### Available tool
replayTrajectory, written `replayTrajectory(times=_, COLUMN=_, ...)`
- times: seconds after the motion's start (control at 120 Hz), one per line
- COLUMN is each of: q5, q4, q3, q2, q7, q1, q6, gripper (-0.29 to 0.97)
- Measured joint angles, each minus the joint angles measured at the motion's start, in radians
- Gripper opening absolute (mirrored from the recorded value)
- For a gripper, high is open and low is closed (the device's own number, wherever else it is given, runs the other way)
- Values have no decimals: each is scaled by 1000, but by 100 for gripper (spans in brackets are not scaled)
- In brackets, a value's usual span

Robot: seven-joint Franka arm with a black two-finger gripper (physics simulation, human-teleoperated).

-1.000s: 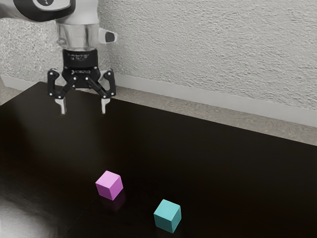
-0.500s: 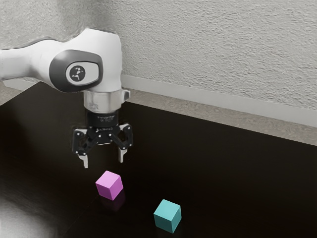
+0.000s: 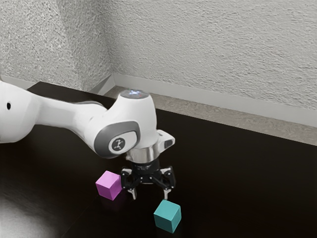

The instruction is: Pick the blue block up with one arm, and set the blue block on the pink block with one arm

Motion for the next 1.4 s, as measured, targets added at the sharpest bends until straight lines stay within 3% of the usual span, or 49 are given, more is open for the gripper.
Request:
replayTrajectory(times=0.533, q5=-37, q4=8, q3=-22, q2=122, q7=249, q1=-31, q6=141, gripper=68)
replayTrajectory(times=1.4, q5=-34, q4=33, q3=-23, q2=229, q7=409, q1=-31, q6=209, gripper=68)
